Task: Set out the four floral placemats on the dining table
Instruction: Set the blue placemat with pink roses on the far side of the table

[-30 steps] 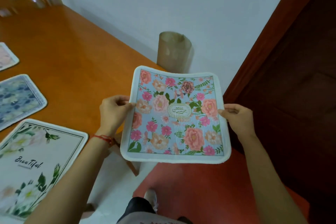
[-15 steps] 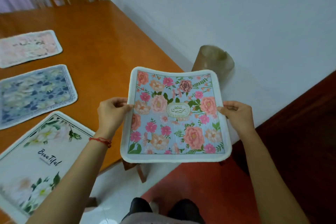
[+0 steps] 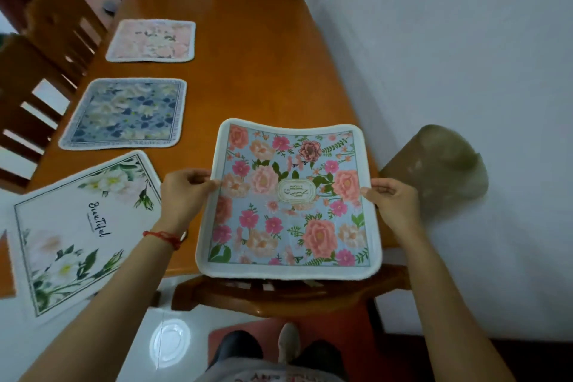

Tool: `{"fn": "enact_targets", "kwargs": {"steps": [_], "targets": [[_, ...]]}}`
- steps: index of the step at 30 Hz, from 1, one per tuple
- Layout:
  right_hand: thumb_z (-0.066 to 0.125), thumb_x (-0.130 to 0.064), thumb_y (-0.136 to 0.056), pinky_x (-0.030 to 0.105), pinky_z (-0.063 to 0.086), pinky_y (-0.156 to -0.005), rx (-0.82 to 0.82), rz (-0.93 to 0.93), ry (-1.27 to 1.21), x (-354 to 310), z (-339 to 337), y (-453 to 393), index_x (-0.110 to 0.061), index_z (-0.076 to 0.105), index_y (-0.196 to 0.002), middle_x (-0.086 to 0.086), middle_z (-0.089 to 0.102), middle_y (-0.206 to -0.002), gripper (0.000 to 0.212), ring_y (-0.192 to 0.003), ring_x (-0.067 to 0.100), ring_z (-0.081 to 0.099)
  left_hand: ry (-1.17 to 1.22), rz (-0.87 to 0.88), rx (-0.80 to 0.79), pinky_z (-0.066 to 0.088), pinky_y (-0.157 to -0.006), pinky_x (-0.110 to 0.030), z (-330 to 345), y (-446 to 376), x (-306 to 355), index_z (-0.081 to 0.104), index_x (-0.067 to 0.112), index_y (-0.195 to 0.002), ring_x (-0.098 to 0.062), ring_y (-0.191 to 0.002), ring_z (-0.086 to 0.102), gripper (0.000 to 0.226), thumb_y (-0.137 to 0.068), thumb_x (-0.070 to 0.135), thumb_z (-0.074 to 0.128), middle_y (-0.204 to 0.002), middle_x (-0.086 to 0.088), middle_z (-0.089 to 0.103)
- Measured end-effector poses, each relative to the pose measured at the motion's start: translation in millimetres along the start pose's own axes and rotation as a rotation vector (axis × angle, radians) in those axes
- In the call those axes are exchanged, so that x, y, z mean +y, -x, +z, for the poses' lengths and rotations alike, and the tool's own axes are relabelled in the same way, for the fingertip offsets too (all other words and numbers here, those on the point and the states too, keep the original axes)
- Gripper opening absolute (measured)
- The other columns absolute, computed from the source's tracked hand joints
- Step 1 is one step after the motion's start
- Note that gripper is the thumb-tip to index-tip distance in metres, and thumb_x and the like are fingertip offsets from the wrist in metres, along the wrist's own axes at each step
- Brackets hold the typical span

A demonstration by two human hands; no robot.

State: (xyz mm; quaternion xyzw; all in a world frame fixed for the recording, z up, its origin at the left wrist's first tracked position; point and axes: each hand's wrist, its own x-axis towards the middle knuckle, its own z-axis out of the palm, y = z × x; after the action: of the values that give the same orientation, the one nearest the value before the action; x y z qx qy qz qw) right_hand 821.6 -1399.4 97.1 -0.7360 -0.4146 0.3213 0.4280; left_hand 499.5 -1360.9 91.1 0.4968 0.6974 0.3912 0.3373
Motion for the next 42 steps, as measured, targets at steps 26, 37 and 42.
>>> {"fn": "enact_targets", "kwargs": {"steps": [26,37,42], "targets": [[0.067,-0.001,-0.078,0.008,0.047,-0.05,-0.183,0.132,0.068,53.7,88.8,-123.4,0.004,0.061,-0.099,0.01,0.061,-0.087,0.023,-0.072,0.017,0.058,-0.103,-0.249,0.019,0.055,-0.083,-0.044,61.3,-85.2,-66.4,0.067,0.004,-0.104,-0.027,-0.089,0.066,0.029,-0.079,0.02,0.068,-0.103,-0.015,0.069],[0.065,0.001,-0.079,0.0,0.042,-0.052,-0.207,0.131,0.142,72.6,114.5,-144.4,0.007,0.06,-0.102,0.008,0.058,-0.088,0.025,-0.071,0.013,0.054,-0.106,-0.349,0.004,0.052,-0.07,-0.03,81.3,-102.7,-89.1,0.064,0.007,-0.105,-0.02,-0.079,0.063,0.024,-0.083,0.019,0.064,-0.098,-0.008,0.066],[0.067,-0.002,-0.078,0.016,0.042,-0.063,-0.218,0.149,0.183,79.7,120.2,-148.4,0.006,0.06,-0.103,0.011,0.06,-0.091,0.027,-0.082,0.019,0.055,-0.142,-0.345,0.028,0.051,-0.073,-0.03,82.9,-103.5,-96.3,0.064,0.004,-0.106,-0.02,-0.081,0.061,0.027,-0.083,0.017,0.064,-0.104,-0.014,0.068]]}}
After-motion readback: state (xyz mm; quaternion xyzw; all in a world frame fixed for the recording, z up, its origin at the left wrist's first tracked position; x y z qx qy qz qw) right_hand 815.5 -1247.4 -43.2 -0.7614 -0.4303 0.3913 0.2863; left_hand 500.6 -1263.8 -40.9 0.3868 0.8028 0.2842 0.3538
